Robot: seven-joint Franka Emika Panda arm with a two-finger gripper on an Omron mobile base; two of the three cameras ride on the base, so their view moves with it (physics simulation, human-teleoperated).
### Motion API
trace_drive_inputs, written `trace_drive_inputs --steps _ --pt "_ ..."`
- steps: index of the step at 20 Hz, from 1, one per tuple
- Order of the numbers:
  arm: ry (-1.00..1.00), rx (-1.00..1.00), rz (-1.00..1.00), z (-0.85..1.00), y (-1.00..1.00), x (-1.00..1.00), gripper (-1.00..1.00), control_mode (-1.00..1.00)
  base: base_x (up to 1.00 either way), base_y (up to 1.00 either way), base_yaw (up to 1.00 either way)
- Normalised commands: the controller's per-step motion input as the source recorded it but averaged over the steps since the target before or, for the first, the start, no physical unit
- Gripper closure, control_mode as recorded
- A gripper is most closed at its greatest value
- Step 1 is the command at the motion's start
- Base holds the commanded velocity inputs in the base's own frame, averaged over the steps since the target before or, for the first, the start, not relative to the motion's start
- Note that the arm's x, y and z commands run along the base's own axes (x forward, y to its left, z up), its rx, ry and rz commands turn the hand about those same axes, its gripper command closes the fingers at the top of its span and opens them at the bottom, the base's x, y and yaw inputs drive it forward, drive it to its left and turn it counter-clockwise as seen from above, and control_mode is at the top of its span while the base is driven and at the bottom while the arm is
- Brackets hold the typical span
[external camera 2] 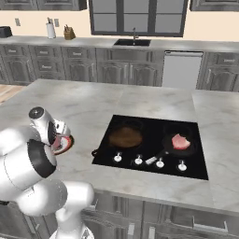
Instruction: Place one of the steaks on the plate and the other in the bowl. Then place the bowl in the fridge.
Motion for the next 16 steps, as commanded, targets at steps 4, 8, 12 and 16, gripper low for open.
trace_drive_inputs --steps 4,8,12,16 --pt "-0.05 0.13 -0.23 0.53 -0.8 -0.33 -1.0 -1.0 0.0 0.0 0.0" --pt "0.0 0.06 -0.35 0.38 -0.73 -0.26 -1.0 -1.0 0.0 0.0 0.0" --pt "0.0 0.04 -0.38 0.4 -0.69 -0.22 -1.0 -1.0 0.0 0.0 0.0" --pt "0.0 0.0 -0.36 0.52 -0.65 -0.08 -1.0 -1.0 0.0 0.0 0.0"
